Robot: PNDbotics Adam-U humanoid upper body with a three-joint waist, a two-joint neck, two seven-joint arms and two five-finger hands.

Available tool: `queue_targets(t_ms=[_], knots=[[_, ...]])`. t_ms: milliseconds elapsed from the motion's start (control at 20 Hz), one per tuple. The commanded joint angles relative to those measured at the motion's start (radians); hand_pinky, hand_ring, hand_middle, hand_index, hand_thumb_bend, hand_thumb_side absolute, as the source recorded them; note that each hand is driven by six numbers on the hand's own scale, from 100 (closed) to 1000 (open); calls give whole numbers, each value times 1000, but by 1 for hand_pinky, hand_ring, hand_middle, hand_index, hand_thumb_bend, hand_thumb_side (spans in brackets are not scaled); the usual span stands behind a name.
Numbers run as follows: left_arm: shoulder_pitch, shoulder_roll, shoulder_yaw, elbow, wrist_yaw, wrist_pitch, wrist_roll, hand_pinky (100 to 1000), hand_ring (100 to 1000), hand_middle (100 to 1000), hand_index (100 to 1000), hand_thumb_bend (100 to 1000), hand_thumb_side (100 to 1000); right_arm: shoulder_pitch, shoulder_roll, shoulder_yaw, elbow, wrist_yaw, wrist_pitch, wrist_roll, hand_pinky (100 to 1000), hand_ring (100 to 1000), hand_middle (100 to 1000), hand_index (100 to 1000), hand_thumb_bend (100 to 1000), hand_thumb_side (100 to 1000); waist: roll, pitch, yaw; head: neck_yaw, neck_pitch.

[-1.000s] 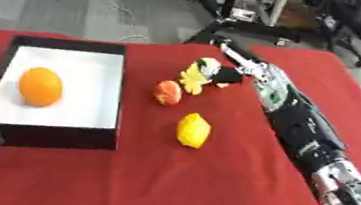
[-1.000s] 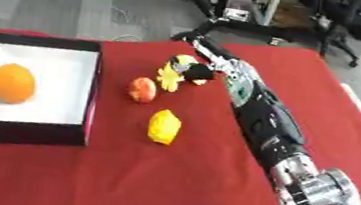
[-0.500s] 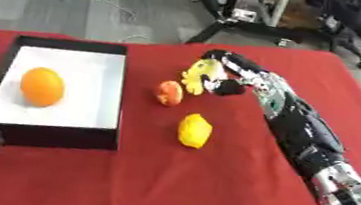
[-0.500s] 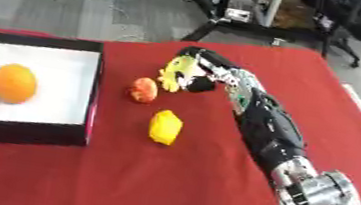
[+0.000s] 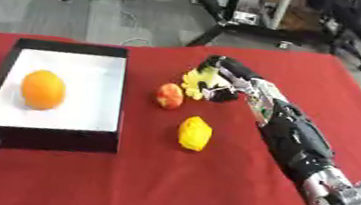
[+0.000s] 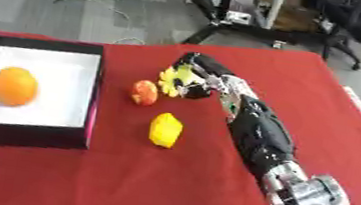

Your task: Pick up objects on the table and place them in the box.

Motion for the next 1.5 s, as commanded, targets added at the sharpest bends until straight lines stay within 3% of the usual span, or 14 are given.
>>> queue_targets(t_ms=[50,300,600,1200,1250,1350,1400,1450,1500], knots=[[-17,3,5,-21,-3,-2,1,699,645,584,815,100,1000,-8,-9,-3,-8,8,-5,-48,959,827,540,502,100,199,14,-4,1,29,7],[-17,2,4,-21,-2,-2,1,699,645,584,815,100,1000,-7,-6,-2,-6,5,-12,-119,930,772,411,352,100,211,14,-3,2,29,8],[-17,3,4,-21,-2,-1,1,699,646,585,815,100,1000,-8,-6,6,-19,-9,-27,-178,907,742,301,252,100,235,13,-4,1,6,-3],[-14,5,4,-20,-3,-1,2,699,647,586,815,100,1000,-26,-17,32,-146,-122,-78,-136,907,740,270,233,100,288,11,-10,-2,-25,-10],[-14,5,4,-20,-3,-1,2,698,647,586,814,100,1000,-28,-19,36,-156,-132,-78,-127,914,755,304,278,100,271,11,-11,-2,-27,-11],[-13,5,5,-20,-3,-1,2,698,647,586,814,100,1000,-26,-25,45,-170,-135,-70,-101,941,832,538,566,100,219,11,-14,-4,-30,-11],[-12,5,5,-20,-3,-1,3,698,647,586,814,100,1000,-25,-28,48,-173,-131,-65,-87,960,884,670,766,100,203,11,-15,-5,-31,-11],[-11,5,5,-19,-3,-1,3,698,647,586,814,100,1000,-19,-34,58,-166,-123,-58,-72,979,932,783,880,100,198,11,-16,-6,-32,-12],[-10,6,5,-19,-3,-1,3,698,647,586,814,100,1000,-15,-42,73,-153,-111,-51,-58,990,960,849,926,100,201,10,-17,-6,-33,-12]])
